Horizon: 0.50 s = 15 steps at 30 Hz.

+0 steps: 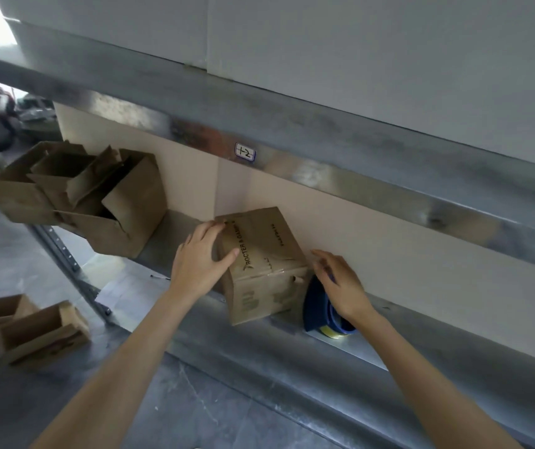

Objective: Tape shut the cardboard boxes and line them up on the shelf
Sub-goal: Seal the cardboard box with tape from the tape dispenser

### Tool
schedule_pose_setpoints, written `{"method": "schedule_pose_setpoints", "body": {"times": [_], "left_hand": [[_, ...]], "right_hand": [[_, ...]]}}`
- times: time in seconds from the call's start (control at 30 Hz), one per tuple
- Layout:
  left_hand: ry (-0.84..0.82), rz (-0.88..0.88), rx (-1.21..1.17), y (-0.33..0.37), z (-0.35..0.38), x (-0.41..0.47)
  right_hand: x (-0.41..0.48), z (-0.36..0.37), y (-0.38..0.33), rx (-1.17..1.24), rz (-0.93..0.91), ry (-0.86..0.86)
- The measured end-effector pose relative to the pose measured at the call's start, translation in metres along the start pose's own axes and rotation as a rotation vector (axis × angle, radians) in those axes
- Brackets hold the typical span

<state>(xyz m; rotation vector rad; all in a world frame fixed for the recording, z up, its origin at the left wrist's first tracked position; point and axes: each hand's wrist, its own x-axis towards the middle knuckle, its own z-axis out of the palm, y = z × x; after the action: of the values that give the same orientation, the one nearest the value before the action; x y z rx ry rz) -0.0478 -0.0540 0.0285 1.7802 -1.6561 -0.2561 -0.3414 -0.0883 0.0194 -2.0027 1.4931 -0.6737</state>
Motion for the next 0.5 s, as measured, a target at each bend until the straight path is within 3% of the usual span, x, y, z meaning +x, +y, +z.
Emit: {"method": "schedule_pose_setpoints", "body": {"times": [0.13,0.2,0.33,0.5], "left_hand": [[0.023,0.071,0.203,0.004,-0.005,-0.005],[0.025,0.087,0.251,0.004,-0.005,-0.007],[0.019,0.108,0.308,0.002,-0.005,-0.006],[0.000,0.102,0.319,-0.002,-0.004,-0.007]], "right_hand": [[-0.008,0.000,0.026,-0.406,0.079,-0.110],[-0.012,0.007,0.032,-0.494,0.157,-0.172],[-0.017,0.025,0.036,-0.403,0.277,-0.216],[-0.016,0.043,0.043,-0.102,0.329,-0.209]]}}
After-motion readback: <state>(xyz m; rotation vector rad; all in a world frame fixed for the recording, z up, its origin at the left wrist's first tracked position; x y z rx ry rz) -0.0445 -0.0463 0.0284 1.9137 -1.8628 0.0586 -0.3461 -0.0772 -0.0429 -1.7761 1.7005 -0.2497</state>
